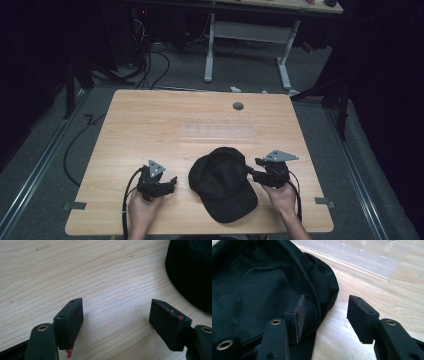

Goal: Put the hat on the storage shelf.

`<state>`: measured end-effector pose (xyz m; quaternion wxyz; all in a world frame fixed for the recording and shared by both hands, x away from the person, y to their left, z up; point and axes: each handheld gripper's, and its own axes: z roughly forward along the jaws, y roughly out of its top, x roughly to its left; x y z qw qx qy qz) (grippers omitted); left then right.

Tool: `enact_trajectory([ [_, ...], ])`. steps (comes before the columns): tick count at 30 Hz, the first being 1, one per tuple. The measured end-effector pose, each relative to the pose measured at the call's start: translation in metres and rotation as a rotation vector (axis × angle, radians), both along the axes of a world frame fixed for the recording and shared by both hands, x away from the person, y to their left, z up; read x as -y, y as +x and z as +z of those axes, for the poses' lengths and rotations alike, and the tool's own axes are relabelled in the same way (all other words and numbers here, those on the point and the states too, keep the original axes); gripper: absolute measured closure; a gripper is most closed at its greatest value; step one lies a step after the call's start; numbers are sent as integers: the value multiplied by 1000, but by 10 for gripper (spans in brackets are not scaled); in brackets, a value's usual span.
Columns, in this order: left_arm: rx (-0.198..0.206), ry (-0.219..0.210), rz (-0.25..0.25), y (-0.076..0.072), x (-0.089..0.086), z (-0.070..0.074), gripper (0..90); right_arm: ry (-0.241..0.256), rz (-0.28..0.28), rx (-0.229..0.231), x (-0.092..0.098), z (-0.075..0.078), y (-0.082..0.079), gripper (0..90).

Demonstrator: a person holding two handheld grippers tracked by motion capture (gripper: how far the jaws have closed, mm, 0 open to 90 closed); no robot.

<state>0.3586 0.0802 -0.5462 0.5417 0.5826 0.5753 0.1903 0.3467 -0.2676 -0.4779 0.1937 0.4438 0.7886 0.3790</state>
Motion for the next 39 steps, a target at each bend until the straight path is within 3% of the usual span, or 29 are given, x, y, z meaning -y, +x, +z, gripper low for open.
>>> enact_trajectory([
  [19,0,0,0,0,0,0,275,-30,96,17,-42,22,28,459],
  [28,1,5,-1,0,0,0,274,-31,125,-8,-56,21,42,465],
  [39,1,6,-2,0,0,0,274,-27,142,-51,-57,12,51,529],
])
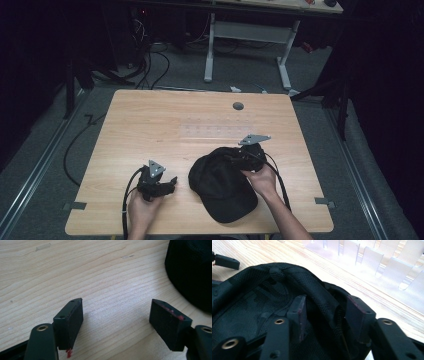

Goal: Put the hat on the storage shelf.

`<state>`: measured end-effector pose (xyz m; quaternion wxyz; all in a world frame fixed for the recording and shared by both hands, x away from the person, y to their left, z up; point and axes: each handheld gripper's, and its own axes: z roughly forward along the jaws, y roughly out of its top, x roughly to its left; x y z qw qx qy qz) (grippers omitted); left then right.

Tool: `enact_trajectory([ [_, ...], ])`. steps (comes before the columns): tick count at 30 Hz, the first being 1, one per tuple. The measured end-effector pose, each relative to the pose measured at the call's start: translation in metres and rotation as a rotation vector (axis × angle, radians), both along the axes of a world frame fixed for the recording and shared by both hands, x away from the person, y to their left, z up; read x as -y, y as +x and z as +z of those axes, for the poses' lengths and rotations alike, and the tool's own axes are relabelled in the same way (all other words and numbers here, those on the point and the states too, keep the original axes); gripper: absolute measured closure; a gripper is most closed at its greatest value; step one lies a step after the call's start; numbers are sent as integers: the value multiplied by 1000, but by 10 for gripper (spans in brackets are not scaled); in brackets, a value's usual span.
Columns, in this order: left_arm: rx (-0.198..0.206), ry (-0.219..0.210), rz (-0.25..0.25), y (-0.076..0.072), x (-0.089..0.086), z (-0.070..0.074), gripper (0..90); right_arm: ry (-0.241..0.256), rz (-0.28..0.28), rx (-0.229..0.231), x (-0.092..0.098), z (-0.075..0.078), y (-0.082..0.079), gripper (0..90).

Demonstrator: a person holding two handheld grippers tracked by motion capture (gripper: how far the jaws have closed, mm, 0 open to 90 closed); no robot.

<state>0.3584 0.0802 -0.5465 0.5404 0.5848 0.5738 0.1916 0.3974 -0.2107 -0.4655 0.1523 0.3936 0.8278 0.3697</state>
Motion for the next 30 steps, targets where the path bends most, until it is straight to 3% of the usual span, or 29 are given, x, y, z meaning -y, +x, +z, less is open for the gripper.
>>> enact_trajectory([
  [9,0,0,0,0,0,0,274,-28,43,12,2,-3,2,688],
  [21,0,0,0,0,0,0,274,-74,98,52,7,-5,1,797],
  [30,0,-1,1,0,0,0,274,-69,130,59,12,-4,-2,861],
])
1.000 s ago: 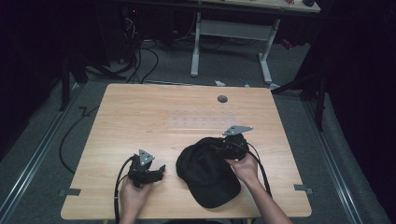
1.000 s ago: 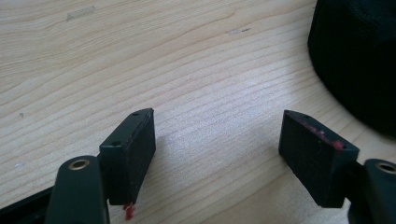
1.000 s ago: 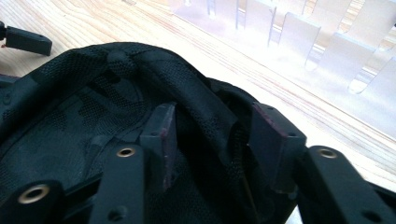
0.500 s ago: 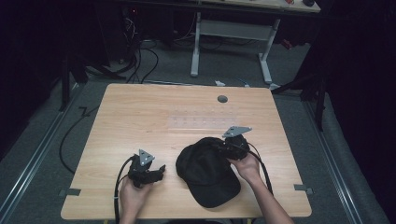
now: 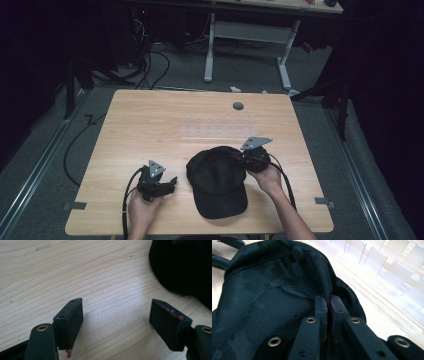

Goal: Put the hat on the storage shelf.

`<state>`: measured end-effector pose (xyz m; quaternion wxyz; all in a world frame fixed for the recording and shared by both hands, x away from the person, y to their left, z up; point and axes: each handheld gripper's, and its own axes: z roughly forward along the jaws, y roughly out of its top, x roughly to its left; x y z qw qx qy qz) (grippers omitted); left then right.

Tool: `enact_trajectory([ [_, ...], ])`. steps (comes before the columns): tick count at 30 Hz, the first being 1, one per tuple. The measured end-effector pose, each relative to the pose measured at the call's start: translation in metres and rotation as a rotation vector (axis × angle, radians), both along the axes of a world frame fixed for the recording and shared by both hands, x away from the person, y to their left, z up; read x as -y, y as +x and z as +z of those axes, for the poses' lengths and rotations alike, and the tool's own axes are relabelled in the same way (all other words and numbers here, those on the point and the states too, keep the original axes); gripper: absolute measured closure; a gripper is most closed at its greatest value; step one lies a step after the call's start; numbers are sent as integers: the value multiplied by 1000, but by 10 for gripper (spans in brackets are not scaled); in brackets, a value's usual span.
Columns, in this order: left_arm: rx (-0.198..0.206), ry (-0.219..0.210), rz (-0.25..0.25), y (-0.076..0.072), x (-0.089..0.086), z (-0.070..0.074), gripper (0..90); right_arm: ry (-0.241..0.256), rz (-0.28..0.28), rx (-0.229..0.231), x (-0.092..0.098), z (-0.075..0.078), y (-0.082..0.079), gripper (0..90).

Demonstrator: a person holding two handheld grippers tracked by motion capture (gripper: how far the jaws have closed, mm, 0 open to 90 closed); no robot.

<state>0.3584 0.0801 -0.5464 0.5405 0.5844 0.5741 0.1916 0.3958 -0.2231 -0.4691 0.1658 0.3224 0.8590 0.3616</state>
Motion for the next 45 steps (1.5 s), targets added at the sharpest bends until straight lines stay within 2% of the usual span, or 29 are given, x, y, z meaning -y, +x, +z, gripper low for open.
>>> enact_trajectory([
  [9,0,0,0,0,0,0,273,22,28,12,4,5,-6,867],
  [14,0,3,2,0,0,0,274,64,42,32,8,13,-12,869],
  [22,-1,-3,2,0,0,0,273,128,43,35,17,24,-17,870],
  [32,-12,1,-33,0,3,-1,188,191,34,48,29,35,-21,870],
  [39,-17,4,-38,-1,4,0,181,223,39,73,36,48,-25,870],
  [44,-50,-14,-51,-1,4,4,216,261,38,83,42,54,-27,870],
  [45,-54,-39,-61,-2,5,6,216,267,36,82,43,54,-28,870],
])
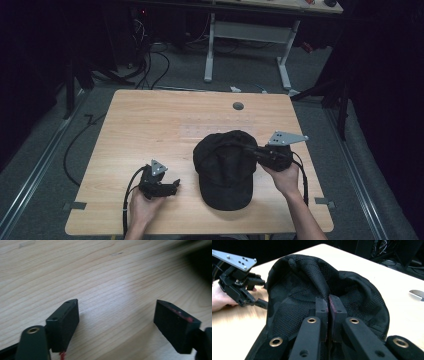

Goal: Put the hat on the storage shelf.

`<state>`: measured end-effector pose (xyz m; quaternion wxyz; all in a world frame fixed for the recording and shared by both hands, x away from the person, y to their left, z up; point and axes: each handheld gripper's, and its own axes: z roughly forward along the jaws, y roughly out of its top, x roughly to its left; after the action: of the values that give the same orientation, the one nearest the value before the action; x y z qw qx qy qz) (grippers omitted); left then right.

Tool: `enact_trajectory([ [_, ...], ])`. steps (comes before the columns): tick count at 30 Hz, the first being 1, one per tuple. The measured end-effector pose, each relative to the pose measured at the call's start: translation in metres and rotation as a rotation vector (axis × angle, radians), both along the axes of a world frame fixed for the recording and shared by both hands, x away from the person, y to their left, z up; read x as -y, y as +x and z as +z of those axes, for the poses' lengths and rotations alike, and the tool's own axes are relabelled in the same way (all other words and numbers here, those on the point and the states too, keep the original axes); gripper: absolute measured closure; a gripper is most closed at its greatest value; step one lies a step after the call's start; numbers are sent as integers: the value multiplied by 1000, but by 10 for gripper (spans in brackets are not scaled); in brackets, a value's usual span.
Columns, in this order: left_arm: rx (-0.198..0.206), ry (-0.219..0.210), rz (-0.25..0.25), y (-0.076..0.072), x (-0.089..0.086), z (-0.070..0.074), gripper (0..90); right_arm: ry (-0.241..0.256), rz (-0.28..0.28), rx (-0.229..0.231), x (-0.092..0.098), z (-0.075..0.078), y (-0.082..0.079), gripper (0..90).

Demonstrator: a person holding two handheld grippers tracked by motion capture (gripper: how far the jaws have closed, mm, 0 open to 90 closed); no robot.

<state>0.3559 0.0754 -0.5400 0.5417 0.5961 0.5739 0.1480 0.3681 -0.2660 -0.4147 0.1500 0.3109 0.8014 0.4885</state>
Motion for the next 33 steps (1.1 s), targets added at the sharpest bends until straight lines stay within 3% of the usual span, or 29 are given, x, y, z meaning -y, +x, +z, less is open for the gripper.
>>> enact_trajectory([
  [1,0,-3,-10,-1,0,1,222,12,-2,2,2,1,0,870],
  [3,4,-54,-48,-7,4,8,223,32,-4,6,5,2,-1,870],
  [8,5,-107,-133,-16,11,23,217,42,-2,17,5,6,-1,870],
  [12,11,-118,-174,-21,15,31,243,53,5,28,4,9,-2,870],
  [13,10,-146,-201,-24,18,37,251,54,8,32,4,10,-2,870],
  [19,-6,-208,-279,-30,25,49,252,60,24,40,0,11,-3,870],
  [31,-45,-243,-358,-29,39,57,217,98,52,53,-2,13,-5,870],
  [33,-52,-266,-361,-28,41,59,216,102,59,57,-3,14,-6,870],
])
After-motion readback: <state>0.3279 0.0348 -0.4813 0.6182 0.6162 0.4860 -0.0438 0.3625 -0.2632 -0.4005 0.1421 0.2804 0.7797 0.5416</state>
